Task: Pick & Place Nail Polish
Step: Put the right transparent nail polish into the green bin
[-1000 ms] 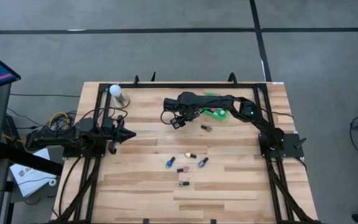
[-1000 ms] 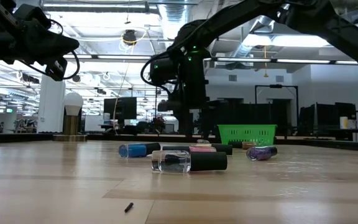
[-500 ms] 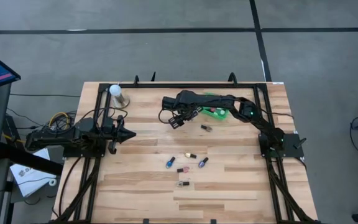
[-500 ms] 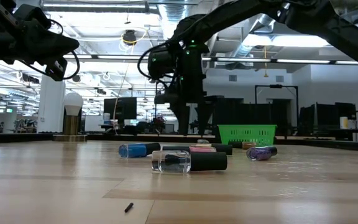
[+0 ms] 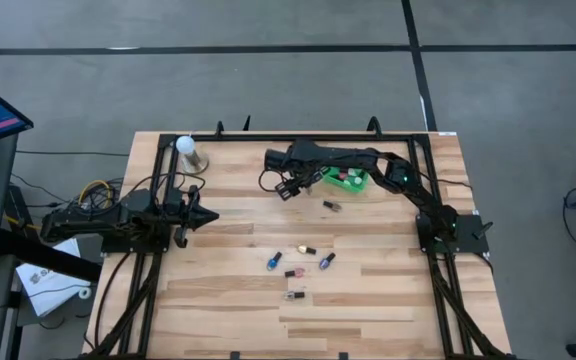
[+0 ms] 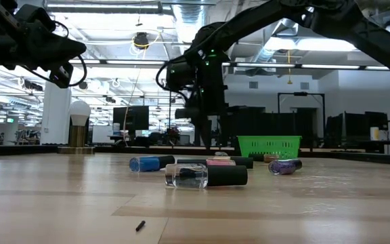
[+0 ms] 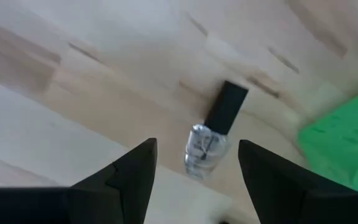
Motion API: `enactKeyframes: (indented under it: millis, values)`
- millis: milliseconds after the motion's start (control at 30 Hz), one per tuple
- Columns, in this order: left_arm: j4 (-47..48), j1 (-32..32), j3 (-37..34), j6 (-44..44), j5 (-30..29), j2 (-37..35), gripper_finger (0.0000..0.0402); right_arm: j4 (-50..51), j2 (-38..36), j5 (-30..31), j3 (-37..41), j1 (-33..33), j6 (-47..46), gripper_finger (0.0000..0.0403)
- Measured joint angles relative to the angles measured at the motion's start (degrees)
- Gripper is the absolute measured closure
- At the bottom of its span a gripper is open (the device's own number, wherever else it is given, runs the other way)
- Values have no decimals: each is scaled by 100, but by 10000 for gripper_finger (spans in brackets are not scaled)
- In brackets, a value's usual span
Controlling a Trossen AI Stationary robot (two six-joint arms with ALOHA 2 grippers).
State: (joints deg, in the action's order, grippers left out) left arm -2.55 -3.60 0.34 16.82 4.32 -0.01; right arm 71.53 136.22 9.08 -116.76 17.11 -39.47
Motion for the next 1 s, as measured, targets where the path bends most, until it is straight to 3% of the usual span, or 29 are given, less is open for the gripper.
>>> enactKeyframes:
  millis: [500, 833, 1000]
  values:
    - [-1, -2, 0, 0, 0, 0, 393, -560, -22, -178, 550, -91, -89, 189]
    - [-1, 0, 0, 0, 0, 0, 393, -645, -20, -229, 550, -190, 84, 308]
    - [-1, 1, 0, 0, 0, 0, 393, -626, -22, -252, 547, -236, 71, 317]
